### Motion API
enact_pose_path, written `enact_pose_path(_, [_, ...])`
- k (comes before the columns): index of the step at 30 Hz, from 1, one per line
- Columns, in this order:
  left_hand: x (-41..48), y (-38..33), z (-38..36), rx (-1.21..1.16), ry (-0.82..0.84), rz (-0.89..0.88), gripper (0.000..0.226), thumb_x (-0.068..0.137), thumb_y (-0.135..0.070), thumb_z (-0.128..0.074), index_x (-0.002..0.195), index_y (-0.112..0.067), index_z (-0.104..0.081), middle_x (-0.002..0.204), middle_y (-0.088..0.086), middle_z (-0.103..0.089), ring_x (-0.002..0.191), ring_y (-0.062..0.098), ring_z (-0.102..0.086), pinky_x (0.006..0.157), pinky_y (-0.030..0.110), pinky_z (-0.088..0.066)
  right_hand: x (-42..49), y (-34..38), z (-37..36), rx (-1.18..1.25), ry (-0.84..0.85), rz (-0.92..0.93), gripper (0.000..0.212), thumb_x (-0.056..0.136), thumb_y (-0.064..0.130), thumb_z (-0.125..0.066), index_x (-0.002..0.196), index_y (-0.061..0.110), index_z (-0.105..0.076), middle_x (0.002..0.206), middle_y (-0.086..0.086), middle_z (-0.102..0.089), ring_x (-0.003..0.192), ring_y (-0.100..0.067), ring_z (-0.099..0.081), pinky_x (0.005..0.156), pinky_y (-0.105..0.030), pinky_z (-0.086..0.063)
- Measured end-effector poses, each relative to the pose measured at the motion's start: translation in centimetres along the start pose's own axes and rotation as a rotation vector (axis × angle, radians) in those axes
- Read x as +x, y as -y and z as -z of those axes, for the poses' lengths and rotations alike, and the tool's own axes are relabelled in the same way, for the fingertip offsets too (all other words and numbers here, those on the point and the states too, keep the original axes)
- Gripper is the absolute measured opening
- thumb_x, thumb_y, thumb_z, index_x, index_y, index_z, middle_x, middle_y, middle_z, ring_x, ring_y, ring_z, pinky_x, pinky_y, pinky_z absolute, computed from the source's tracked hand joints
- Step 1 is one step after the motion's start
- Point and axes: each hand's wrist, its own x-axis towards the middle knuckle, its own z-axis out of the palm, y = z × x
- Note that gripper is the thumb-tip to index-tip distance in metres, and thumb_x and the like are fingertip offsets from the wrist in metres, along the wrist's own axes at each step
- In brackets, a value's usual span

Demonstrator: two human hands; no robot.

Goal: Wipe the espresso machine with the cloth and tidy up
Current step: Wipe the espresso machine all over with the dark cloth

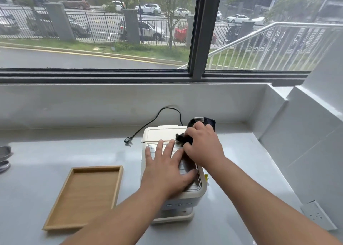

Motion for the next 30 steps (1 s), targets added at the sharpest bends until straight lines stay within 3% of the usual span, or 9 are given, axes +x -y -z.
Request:
enact_pose_path(4, [-0.4,0.0,0.6,-0.073,-0.010,-0.014,0.069,0.086,-0.080,-0.026,0.144,-0.045,-0.040,0.172,-0.008,-0.021,0.162,0.024,0.001,0.125,0.059,0.013,-0.8,1.2,0.2,0.072,0.043,0.026,0.032,0.084,0.021,-0.061,0.113,0.024,-0.075,0.117,0.004,-0.058,0.096,-0.024,-0.043,0.095,-0.034,-0.042])
enact_pose_path(7, [-0.5,0.5,1.4,-0.333,-0.141,0.024,0.035,0.086,-0.045,-0.042,0.116,-0.033,-0.055,0.129,-0.010,-0.056,0.137,0.021,-0.040,0.127,0.055,-0.013,-1.8,1.8,0.7,0.137,0.086,0.027,0.030,0.082,0.021,-0.063,0.109,0.027,-0.076,0.115,0.007,-0.059,0.096,-0.023,-0.044,0.095,-0.032,-0.040])
enact_pose_path(9, [-0.6,1.0,1.8,-0.543,-0.234,0.079,0.019,0.082,-0.024,-0.050,0.100,-0.029,-0.054,0.106,-0.012,-0.057,0.110,0.020,-0.046,0.109,0.047,-0.037,-2.6,2.4,0.9,0.147,0.129,0.048,0.029,0.081,0.023,-0.063,0.106,0.028,-0.075,0.113,0.009,-0.059,0.096,-0.020,-0.042,0.094,-0.031,-0.041])
enact_pose_path(11, [-1.0,1.2,2.2,-0.694,-0.277,0.118,0.021,0.085,-0.011,-0.052,0.098,-0.029,-0.053,0.102,-0.012,-0.056,0.105,0.022,-0.048,0.091,0.042,-0.042,-3.5,3.5,0.8,0.162,0.163,0.065,0.026,0.082,0.026,-0.064,0.105,0.028,-0.075,0.113,0.010,-0.059,0.096,-0.019,-0.043,0.093,-0.031,-0.041])
enact_pose_path(17, [-1.8,1.7,3.3,-0.920,-0.241,0.143,0.036,0.081,-0.033,-0.044,0.115,-0.031,-0.058,0.104,-0.003,-0.067,0.108,0.024,-0.057,0.093,0.046,-0.049,-6.2,6.9,0.5,0.313,0.210,0.014,0.013,0.089,0.021,-0.062,0.096,0.020,-0.073,0.112,0.010,-0.062,0.103,-0.023,-0.048,0.097,-0.039,-0.043])
enact_pose_path(20, [-2.0,2.0,3.3,-0.915,-0.239,0.061,0.034,0.085,-0.041,-0.046,0.114,-0.030,-0.060,0.110,-0.009,-0.066,0.110,0.018,-0.056,0.099,0.045,-0.048,-7.3,7.6,0.7,0.401,0.215,-0.039,0.022,0.086,0.017,-0.060,0.100,0.021,-0.076,0.112,0.003,-0.068,0.108,-0.025,-0.053,0.098,-0.040,-0.045])
enact_pose_path(22, [-2.0,2.0,3.2,-0.887,-0.222,0.000,0.034,0.087,-0.046,-0.046,0.110,-0.028,-0.063,0.108,-0.011,-0.066,0.109,0.018,-0.058,0.099,0.046,-0.049,-7.8,7.8,1.3,0.474,0.220,-0.078,0.032,0.083,0.015,-0.058,0.106,0.023,-0.078,0.111,0.005,-0.071,0.108,-0.014,-0.056,0.095,-0.038,-0.048])
enact_pose_path(26, [-1.5,2.1,3.7,-0.808,-0.186,-0.120,0.041,0.086,-0.059,-0.043,0.106,-0.031,-0.066,0.104,-0.016,-0.065,0.107,0.013,-0.056,0.100,0.044,-0.047,-8.8,7.5,2.7,0.743,0.233,-0.185,0.064,0.079,0.005,-0.049,0.127,0.042,-0.071,0.117,0.012,-0.076,0.115,-0.010,-0.067,0.099,-0.038,-0.056])
enact_pose_path(30, [-0.7,2.4,5.2,-0.615,-0.159,-0.329,0.035,0.092,-0.060,-0.046,0.101,-0.033,-0.068,0.097,-0.014,-0.067,0.100,0.017,-0.057,0.092,0.045,-0.048,-10.3,7.3,2.9,0.771,0.096,-0.206,0.065,0.087,0.005,-0.046,0.128,0.050,-0.068,0.117,0.018,-0.075,0.115,-0.005,-0.067,0.099,-0.031,-0.055])
